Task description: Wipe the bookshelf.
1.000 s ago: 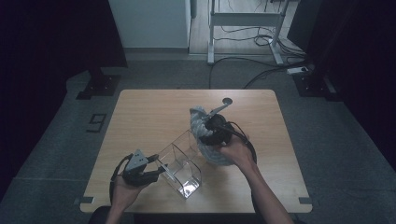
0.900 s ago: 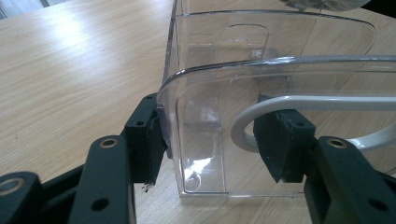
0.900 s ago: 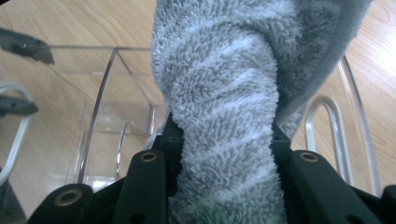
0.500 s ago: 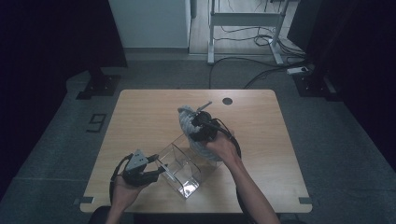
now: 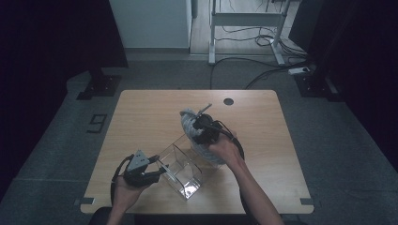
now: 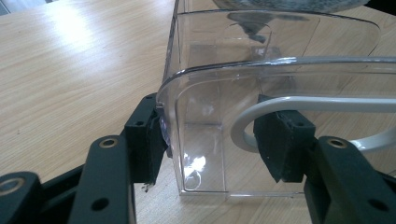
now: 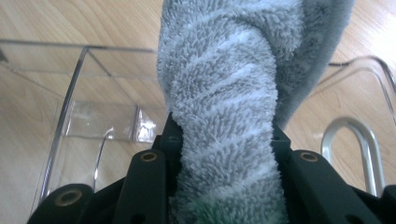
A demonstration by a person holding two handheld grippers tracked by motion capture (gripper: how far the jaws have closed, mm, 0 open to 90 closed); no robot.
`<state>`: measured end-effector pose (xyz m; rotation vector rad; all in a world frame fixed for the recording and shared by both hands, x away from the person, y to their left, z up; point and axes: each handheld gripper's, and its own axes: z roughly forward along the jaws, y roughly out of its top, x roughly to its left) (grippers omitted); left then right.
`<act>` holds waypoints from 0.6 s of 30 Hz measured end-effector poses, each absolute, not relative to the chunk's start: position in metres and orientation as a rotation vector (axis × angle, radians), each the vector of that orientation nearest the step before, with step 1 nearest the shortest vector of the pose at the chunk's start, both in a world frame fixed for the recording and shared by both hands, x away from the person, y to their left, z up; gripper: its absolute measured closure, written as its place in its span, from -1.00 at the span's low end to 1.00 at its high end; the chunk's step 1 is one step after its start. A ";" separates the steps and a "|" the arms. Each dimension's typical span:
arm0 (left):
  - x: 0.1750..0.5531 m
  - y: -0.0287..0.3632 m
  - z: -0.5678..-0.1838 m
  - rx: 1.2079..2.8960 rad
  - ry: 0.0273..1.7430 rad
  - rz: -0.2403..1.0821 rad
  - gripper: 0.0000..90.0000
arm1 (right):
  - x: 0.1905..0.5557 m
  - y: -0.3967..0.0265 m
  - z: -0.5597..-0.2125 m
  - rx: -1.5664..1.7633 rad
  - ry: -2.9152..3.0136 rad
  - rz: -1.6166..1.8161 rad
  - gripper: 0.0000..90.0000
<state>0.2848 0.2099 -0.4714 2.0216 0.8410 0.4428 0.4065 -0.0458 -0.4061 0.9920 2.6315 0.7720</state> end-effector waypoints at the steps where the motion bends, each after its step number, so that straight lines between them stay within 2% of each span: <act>1: 0.285 0.210 -0.471 2.023 0.842 0.442 0.00 | 0.405 -0.048 -0.406 0.992 2.632 0.775 0.38; 18: 0.285 0.210 -0.472 2.021 0.838 0.442 0.00 | 0.374 -0.087 -0.412 0.995 2.628 0.825 0.38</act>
